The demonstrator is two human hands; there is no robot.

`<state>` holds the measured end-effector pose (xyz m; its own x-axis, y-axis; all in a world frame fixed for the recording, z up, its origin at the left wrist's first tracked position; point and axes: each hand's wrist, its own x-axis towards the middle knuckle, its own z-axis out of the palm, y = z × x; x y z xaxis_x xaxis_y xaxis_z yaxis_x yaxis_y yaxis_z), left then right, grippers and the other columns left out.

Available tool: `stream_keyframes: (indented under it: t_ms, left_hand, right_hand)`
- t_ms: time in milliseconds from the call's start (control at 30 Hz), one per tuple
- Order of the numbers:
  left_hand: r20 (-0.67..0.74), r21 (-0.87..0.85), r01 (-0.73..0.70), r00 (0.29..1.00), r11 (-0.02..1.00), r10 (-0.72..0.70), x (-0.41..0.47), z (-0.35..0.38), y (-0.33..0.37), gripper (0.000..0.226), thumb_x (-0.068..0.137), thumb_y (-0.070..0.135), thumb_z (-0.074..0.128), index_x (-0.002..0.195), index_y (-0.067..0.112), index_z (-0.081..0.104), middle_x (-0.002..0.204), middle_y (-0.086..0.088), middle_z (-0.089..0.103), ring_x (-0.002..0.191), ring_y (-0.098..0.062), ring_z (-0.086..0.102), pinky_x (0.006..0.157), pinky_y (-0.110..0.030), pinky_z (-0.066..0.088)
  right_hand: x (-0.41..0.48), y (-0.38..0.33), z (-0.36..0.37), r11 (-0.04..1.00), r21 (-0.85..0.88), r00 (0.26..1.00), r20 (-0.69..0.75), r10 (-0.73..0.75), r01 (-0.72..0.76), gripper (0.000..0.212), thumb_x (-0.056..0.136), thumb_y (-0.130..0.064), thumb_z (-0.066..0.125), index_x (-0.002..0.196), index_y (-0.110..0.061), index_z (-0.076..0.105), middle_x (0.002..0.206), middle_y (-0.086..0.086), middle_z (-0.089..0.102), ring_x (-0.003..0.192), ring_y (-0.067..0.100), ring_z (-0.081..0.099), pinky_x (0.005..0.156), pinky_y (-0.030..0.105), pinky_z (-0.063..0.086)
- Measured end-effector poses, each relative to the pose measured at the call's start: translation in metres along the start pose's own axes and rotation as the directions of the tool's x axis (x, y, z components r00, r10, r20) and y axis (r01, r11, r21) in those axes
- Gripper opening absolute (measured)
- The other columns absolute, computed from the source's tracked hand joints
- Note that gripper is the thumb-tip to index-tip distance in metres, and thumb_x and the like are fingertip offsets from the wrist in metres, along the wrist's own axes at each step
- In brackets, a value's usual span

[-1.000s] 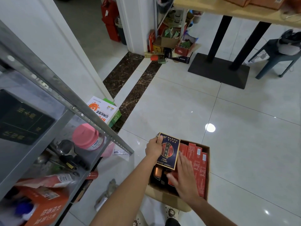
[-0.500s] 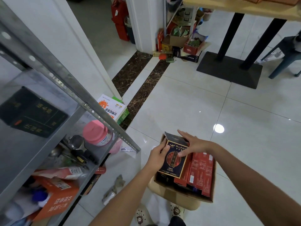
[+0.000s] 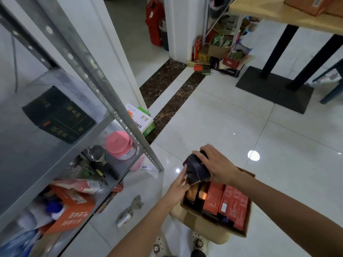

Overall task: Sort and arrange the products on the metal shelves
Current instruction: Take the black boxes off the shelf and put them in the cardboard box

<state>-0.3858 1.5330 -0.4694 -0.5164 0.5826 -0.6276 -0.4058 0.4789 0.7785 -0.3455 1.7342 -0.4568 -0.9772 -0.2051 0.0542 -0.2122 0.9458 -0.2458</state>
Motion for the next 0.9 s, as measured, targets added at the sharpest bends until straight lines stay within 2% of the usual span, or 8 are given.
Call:
stream_keyframes:
  t_ms: [167,233,300,367,500,633,767,900]
  left_hand:
    - [0.024,-0.128,0.093,0.996,0.987,-0.091,-0.005,0.011,0.003,0.075,0.090,-0.021,0.037,0.152,0.018,0.022,0.134,-0.013,0.052,0.115,-0.019,0.057,0.067,-0.012,0.046]
    - [0.013,-0.161,0.138,0.990,0.977,-0.138,-0.006,0.015,0.002,0.067,0.091,-0.017,0.041,0.148,0.018,0.032,0.127,-0.018,0.058,0.106,-0.019,0.060,0.076,-0.018,0.049]
    - [0.022,-0.176,0.172,0.985,0.969,-0.171,-0.007,0.020,0.001,0.063,0.091,-0.014,0.042,0.147,0.014,0.034,0.131,-0.019,0.058,0.116,-0.023,0.060,0.095,-0.030,0.050]
    - [0.013,-0.200,0.208,0.978,0.958,-0.209,-0.008,0.021,-0.001,0.063,0.090,-0.014,0.041,0.146,0.014,0.033,0.133,-0.015,0.058,0.119,-0.023,0.060,0.101,-0.036,0.049]
    - [-0.098,-0.131,0.174,0.977,0.976,-0.187,-0.001,0.016,-0.003,0.084,0.087,-0.009,0.049,0.147,0.038,0.016,0.129,0.005,0.058,0.106,-0.013,0.062,0.085,-0.029,0.054]
    - [-0.093,-0.043,0.114,0.989,0.993,-0.117,0.010,0.014,-0.005,0.065,0.084,-0.009,0.047,0.117,0.046,0.042,0.108,0.010,0.064,0.095,-0.009,0.065,0.065,-0.017,0.051]
    - [-0.114,0.075,0.108,0.989,0.991,-0.099,0.013,0.016,-0.011,0.054,0.085,-0.001,0.048,0.096,0.051,0.047,0.094,0.018,0.063,0.078,0.009,0.063,0.066,-0.014,0.053]
    - [-0.102,0.149,0.098,0.991,0.984,-0.083,0.018,0.017,-0.014,0.058,0.081,-0.008,0.045,0.095,0.049,0.046,0.099,0.025,0.057,0.089,0.010,0.059,0.072,-0.015,0.051]
  right_hand:
    - [0.007,0.000,-0.011,0.975,-0.116,0.982,0.024,-0.188,0.190,0.101,0.054,-0.041,0.089,0.135,-0.011,0.037,0.113,0.015,0.057,0.104,0.033,0.055,0.089,0.043,0.053]
    - [0.003,0.005,-0.016,0.958,-0.116,0.964,0.070,-0.256,0.263,0.094,0.059,-0.033,0.086,0.135,-0.010,0.036,0.114,0.017,0.057,0.105,0.036,0.057,0.090,0.046,0.052]
    - [0.002,0.007,-0.019,0.941,-0.122,0.945,0.129,-0.299,0.315,0.092,0.060,-0.027,0.084,0.136,-0.011,0.035,0.117,0.017,0.056,0.108,0.036,0.055,0.094,0.045,0.050]
    - [0.005,0.005,-0.022,0.924,-0.145,0.927,0.189,-0.324,0.352,0.093,0.059,-0.027,0.083,0.136,-0.011,0.035,0.119,0.016,0.056,0.112,0.035,0.053,0.097,0.042,0.048]
    - [0.011,0.003,-0.027,0.907,-0.159,0.902,0.265,-0.340,0.389,0.096,0.054,-0.030,0.086,0.136,-0.012,0.039,0.121,0.016,0.057,0.113,0.035,0.054,0.100,0.043,0.047]
    - [0.010,0.006,-0.030,0.875,-0.192,0.868,0.332,-0.369,0.445,0.088,0.058,-0.033,0.085,0.136,-0.014,0.048,0.122,0.014,0.058,0.115,0.033,0.055,0.106,0.042,0.041]
    - [0.008,0.008,-0.033,0.840,-0.209,0.826,0.406,-0.391,0.501,0.091,0.059,-0.033,0.084,0.136,-0.018,0.040,0.123,0.010,0.057,0.117,0.030,0.053,0.107,0.041,0.040]
    - [0.013,0.012,-0.038,0.826,-0.201,0.805,0.430,-0.408,0.527,0.085,0.059,-0.035,0.085,0.134,-0.017,0.047,0.122,0.009,0.058,0.115,0.030,0.054,0.107,0.042,0.041]
